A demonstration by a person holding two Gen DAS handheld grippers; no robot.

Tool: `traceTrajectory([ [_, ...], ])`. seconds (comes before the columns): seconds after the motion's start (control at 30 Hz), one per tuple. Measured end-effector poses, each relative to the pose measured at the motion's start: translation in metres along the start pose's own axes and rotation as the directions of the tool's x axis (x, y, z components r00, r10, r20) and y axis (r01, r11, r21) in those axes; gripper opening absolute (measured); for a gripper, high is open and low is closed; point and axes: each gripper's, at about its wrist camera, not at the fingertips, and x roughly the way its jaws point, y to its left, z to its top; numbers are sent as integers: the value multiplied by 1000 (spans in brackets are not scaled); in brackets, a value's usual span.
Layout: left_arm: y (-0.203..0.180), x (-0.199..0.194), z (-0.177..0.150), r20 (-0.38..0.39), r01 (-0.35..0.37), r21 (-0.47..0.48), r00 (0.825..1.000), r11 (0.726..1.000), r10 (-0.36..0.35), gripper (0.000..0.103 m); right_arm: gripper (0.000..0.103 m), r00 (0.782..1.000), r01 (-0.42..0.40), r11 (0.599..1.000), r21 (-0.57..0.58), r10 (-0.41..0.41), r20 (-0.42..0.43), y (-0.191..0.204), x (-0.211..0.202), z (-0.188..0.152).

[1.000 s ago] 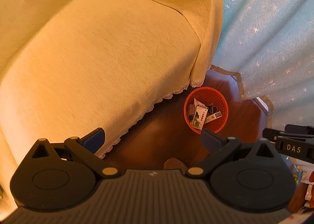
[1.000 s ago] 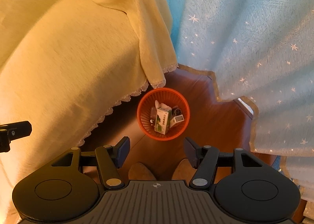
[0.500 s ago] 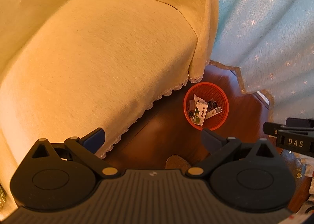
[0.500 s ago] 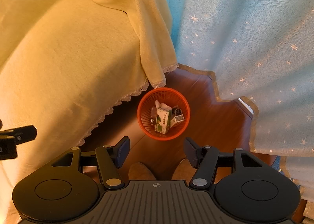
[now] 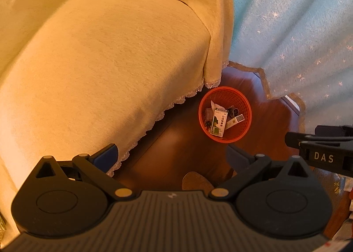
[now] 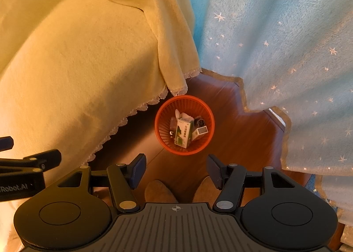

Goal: Organize objects

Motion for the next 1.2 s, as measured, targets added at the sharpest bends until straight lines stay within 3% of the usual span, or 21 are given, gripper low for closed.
traceTrajectory([
  [1.2, -7, 4, 2, 6, -19, 6, 1000, 1000, 19, 102, 58, 1000, 1, 1000, -12, -1, 8, 4, -1, 2],
])
